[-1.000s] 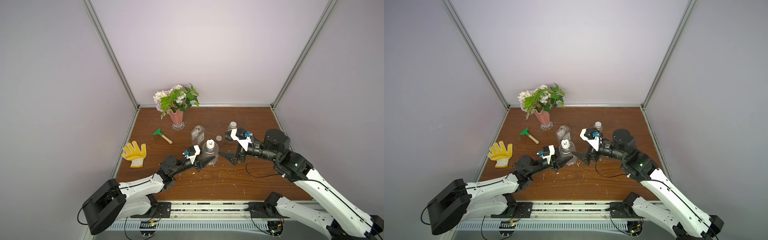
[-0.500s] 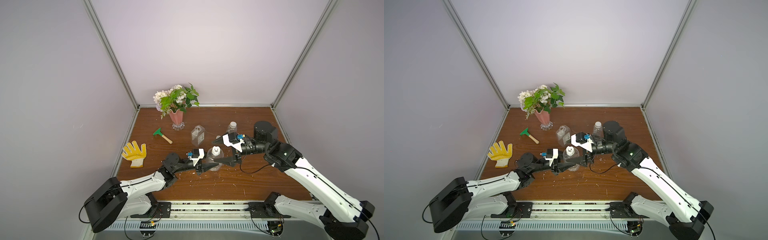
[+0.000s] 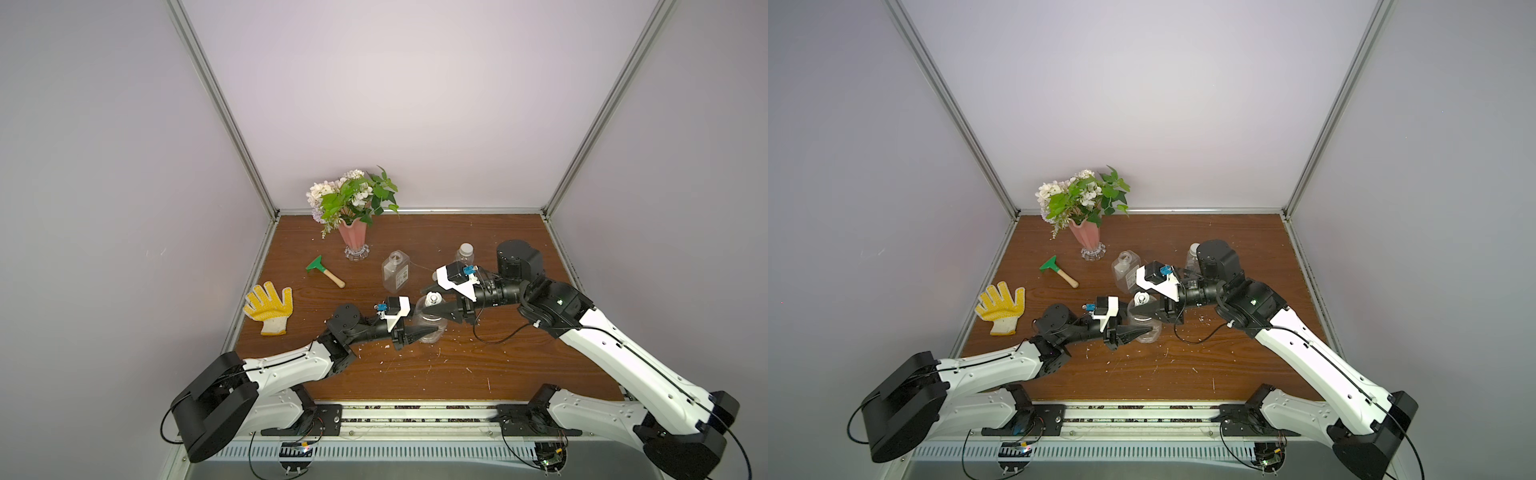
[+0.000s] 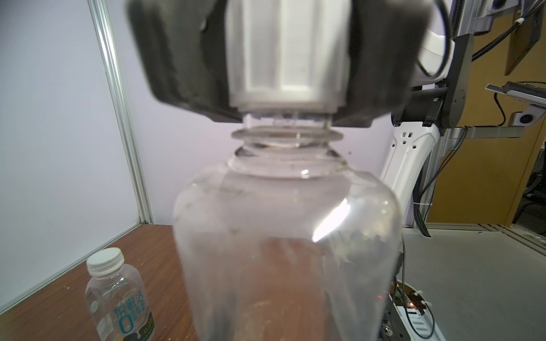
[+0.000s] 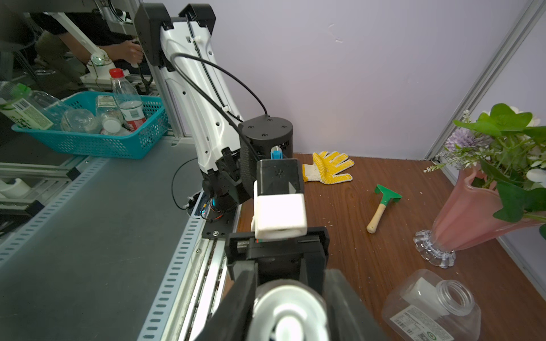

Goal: Screw on the bottle caps
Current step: Screw the bottle cap onto the plastic bottle.

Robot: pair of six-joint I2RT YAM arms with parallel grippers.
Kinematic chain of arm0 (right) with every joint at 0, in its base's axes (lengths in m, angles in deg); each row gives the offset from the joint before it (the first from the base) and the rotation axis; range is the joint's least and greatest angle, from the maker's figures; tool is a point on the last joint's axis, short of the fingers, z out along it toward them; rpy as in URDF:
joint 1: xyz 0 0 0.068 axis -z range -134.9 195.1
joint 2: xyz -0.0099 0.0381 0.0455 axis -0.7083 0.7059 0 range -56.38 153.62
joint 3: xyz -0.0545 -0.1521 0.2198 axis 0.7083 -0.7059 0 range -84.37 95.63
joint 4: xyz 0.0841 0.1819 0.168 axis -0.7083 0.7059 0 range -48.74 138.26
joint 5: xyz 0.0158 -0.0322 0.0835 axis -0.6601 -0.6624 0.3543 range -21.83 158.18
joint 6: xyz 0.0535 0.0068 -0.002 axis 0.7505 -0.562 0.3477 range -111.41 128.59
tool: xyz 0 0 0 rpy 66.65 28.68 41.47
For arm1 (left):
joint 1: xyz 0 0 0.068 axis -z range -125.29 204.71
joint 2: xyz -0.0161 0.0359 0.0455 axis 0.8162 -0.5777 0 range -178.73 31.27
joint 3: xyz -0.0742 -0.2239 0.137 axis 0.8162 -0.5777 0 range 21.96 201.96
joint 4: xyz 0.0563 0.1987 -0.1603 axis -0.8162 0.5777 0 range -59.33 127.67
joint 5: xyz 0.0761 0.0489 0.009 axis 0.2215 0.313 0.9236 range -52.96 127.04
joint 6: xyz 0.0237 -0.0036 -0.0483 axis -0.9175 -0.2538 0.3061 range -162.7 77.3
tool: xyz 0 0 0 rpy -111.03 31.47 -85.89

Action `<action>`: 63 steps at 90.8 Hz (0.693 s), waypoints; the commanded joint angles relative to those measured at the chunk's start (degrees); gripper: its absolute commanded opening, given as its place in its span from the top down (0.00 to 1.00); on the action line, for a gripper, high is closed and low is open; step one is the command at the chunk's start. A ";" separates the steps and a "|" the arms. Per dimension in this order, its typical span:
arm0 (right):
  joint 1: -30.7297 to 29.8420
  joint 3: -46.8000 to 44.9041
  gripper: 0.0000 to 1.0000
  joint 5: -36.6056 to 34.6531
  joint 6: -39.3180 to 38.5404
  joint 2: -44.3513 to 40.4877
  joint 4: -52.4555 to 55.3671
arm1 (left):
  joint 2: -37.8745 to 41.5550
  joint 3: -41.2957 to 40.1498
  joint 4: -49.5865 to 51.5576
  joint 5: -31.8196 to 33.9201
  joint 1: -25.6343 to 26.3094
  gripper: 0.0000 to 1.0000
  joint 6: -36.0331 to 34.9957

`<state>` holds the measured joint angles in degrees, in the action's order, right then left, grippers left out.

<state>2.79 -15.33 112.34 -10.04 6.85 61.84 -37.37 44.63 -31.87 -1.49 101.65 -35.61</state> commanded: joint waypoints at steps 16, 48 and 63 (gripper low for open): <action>-0.23 0.22 0.72 -5.79 3.60 0.48 -0.81 | 0.73 2.11 -0.88 4.89 -0.52 0.61 -1.21; -6.99 -6.89 0.87 -32.02 14.38 1.05 -8.50 | 1.02 4.40 -0.93 19.69 -0.51 0.62 -2.86; -10.97 -8.13 0.95 -48.27 25.62 3.52 -9.99 | 0.83 4.96 -0.96 26.91 -0.44 0.64 -3.26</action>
<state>-5.49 -21.32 79.60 5.06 7.37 49.79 -37.37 45.27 -26.25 17.66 101.45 -38.03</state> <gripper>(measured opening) 0.360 0.405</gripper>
